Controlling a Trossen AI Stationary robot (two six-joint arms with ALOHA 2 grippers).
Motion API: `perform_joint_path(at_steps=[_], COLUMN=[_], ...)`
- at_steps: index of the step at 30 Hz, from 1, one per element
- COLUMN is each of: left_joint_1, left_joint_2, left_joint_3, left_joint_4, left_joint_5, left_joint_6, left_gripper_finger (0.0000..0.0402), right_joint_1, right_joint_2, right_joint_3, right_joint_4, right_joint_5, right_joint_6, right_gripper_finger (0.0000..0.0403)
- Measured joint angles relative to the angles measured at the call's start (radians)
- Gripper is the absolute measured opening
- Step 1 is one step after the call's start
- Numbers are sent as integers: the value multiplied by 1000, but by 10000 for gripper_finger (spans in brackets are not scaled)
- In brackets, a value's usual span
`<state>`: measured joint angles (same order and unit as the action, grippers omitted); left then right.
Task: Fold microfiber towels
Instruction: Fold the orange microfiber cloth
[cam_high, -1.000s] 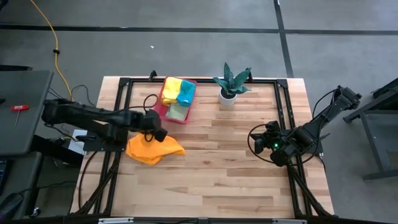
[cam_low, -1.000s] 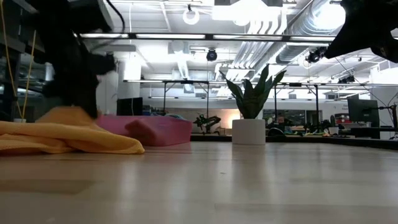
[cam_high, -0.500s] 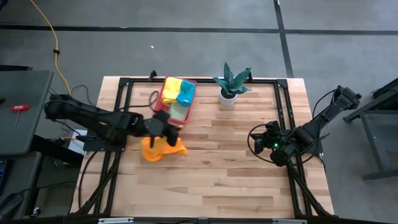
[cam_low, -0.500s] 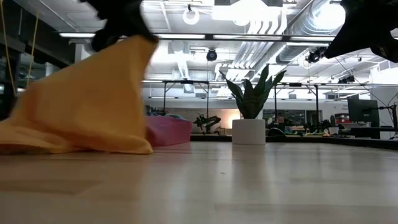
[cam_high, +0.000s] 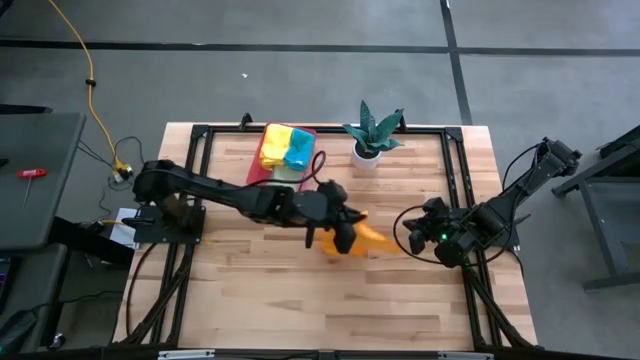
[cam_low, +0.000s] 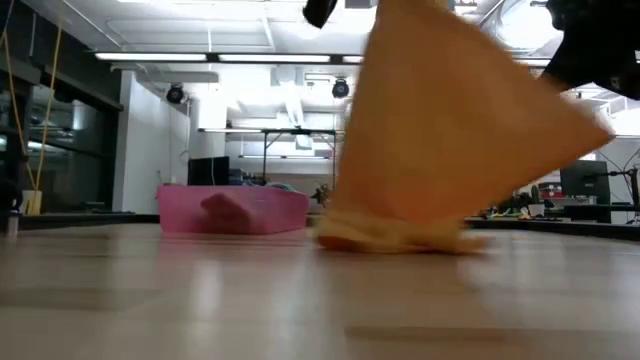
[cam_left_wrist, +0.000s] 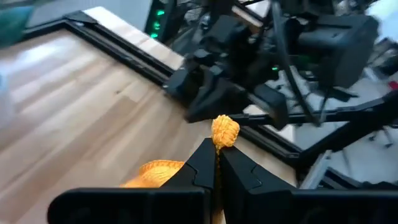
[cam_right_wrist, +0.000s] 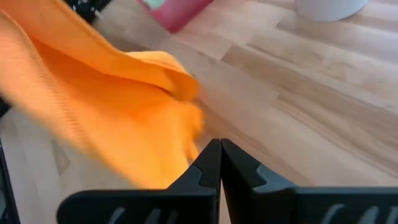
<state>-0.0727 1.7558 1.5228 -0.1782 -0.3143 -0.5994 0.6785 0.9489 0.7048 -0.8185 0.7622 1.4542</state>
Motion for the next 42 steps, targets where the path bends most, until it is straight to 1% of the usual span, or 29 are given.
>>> perform_joint_path(at_steps=[2,4,7,9,11,14,17,19,21,22,24,27,29,31,33,35,39,42], left_joint_1=[-3,-18,-56,-80,-102,-126,-135,-135,-134,-134,-134,-134,-131,-131,-131,-131,-131,-131], left_joint_2=[0,-2,-7,-9,-9,-9,-9,-9,-9,-9,-9,-9,-9,-9,-9,-9,-9,-9], left_joint_3=[4,-9,-45,-89,-130,-186,-227,-240,-242,-242,-242,-242,-242,-242,-242,-242,-242,-242], left_joint_4=[-36,-76,-142,-145,-143,-136,-142,-149,-162,-165,-170,-169,-170,-170,-170,-163,-162,-161], left_joint_5=[-31,-83,-177,-206,-212,-240,-265,-266,-266,-268,-279,-284,-282,-280,-280,-280,-276,-273], left_joint_6=[4,-19,-76,-134,-205,-304,-367,-396,-409,-411,-406,-387,-385,-385,-379,-364,-358,-347], left_gripper_finger=[0,0,0,0,0,0,0,0,0,0,0,0,0,0,0,0,0,0], right_joint_1=[0,0,0,-4,-18,-61,-107,-127,-137,-137,-134,-118,-103,-88,-74,-64,-60,-60], right_joint_2=[0,0,0,0,0,6,47,98,162,198,271,384,461,537,613,687,827,912], right_joint_3=[0,0,0,0,0,0,0,0,0,0,0,4,37,96,167,242,384,471], right_joint_4=[2,13,55,87,128,209,328,407,453,477,528,635,675,679,661,609,472,405], right_joint_5=[-15,-36,-64,-76,-104,-191,-316,-430,-552,-597,-659,-731,-760,-765,-766,-753,-735,-727], right_joint_6=[0,-14,-90,-150,-210,-316,-452,-546,-601,-618,-627,-672,-723,-796,-878,-926,-934,-899], right_gripper_finger=[0,0,0,1,5,29,74,110,143,158,183,203,205,204,202,200,199,199])
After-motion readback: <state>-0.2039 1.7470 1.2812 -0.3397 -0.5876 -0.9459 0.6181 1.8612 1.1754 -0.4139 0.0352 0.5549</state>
